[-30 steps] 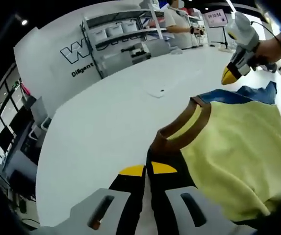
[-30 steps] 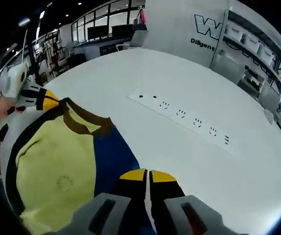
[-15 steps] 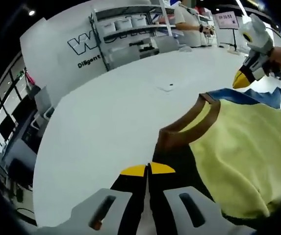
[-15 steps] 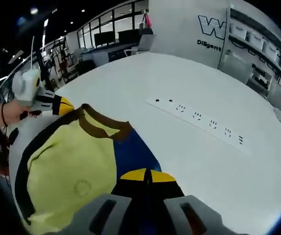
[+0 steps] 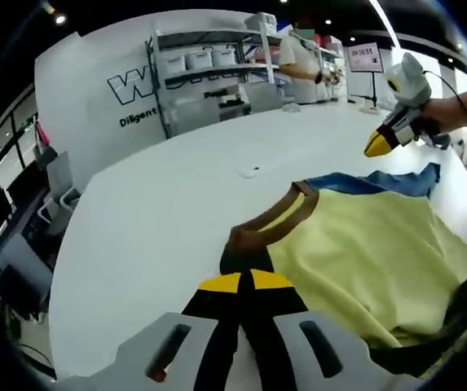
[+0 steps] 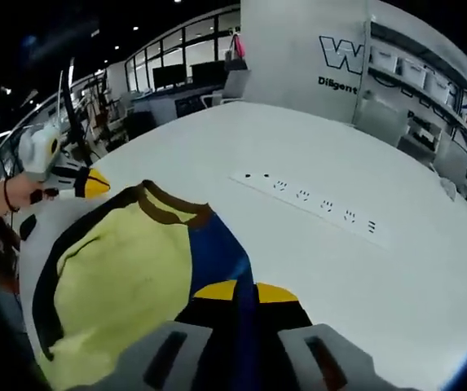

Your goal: Fold the garment on the visible template until the final outline fits inside the template.

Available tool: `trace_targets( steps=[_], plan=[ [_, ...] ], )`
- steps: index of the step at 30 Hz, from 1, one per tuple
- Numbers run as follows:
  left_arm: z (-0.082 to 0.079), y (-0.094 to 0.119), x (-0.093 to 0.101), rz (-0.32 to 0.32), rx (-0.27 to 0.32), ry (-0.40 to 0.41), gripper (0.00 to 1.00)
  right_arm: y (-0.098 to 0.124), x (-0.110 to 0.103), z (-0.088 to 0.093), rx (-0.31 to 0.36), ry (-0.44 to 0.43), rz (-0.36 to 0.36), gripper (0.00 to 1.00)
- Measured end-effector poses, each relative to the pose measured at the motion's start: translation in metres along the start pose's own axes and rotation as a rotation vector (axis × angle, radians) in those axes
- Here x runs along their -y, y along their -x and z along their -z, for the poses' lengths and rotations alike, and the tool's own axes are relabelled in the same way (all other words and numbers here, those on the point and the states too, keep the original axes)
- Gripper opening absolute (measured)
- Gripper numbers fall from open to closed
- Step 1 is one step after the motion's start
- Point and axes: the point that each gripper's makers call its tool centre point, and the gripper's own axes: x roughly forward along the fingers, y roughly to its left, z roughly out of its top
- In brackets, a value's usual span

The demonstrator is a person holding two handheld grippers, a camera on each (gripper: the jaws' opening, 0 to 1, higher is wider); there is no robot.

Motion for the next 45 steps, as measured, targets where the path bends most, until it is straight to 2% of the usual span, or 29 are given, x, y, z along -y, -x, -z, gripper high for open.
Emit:
trace_targets(
  steps=[4, 6, 7, 8, 9, 12, 17, 19, 21, 24, 27, 32, 45],
  plan=[
    [-0.006, 0.012, 0.014, 0.037, 0.024, -0.026, 0.04, 0.009, -0.002, 0.002, 0.009, 0.004, 0.004, 0.01],
    [-0.008, 0.019, 0.026, 0.058, 0.036, -0.073, 0.05, 0.015, -0.002, 0.004, 0.016, 0.008, 0.006, 0.00],
    [-0.008, 0.020, 0.028, 0.051, 0.036, -0.102, 0.05, 0.018, 0.000, -0.003, 0.069, 0.041, 0.027, 0.00],
    [-0.008, 0.022, 0.033, 0.059, 0.034, -0.136, 0.05, 0.020, -0.001, -0.003, 0.081, 0.059, 0.019, 0.00],
    [-0.008, 0.024, 0.041, 0.079, 0.035, -0.150, 0.05, 0.023, -0.003, 0.003, 0.065, 0.061, 0.008, 0.00],
    [-0.011, 0.030, 0.054, 0.105, 0.060, -0.122, 0.06, 0.027, 0.002, 0.009, 0.063, 0.024, 0.009, 0.00],
    [-0.011, 0.036, 0.066, 0.123, 0.070, -0.147, 0.06, 0.035, 0.006, 0.016, 0.085, -0.009, 0.029, 0.00],
    [-0.011, 0.039, 0.072, 0.142, 0.077, -0.133, 0.06, 0.038, 0.008, 0.019, 0.077, 0.035, 0.049, 0.00],
    [-0.010, 0.044, 0.075, 0.147, 0.079, -0.118, 0.07, 0.040, 0.006, 0.022, 0.080, 0.004, 0.031, 0.00],
    [-0.008, 0.050, 0.080, 0.149, 0.081, -0.114, 0.08, 0.043, 0.004, 0.023, 0.087, 0.019, 0.033, 0.00],
    [-0.002, 0.056, 0.086, 0.152, 0.069, -0.060, 0.10, 0.049, -0.003, 0.025, 0.094, -0.012, -0.003, 0.00],
    [0.004, 0.067, 0.097, 0.156, 0.073, -0.045, 0.09, 0.059, -0.002, 0.032, 0.105, -0.026, 0.003, 0.01],
    [0.022, 0.103, 0.130, 0.192, 0.067, -0.027, 0.09, 0.073, 0.007, 0.063, 0.075, -0.065, 0.036, 0.03]
  ],
)
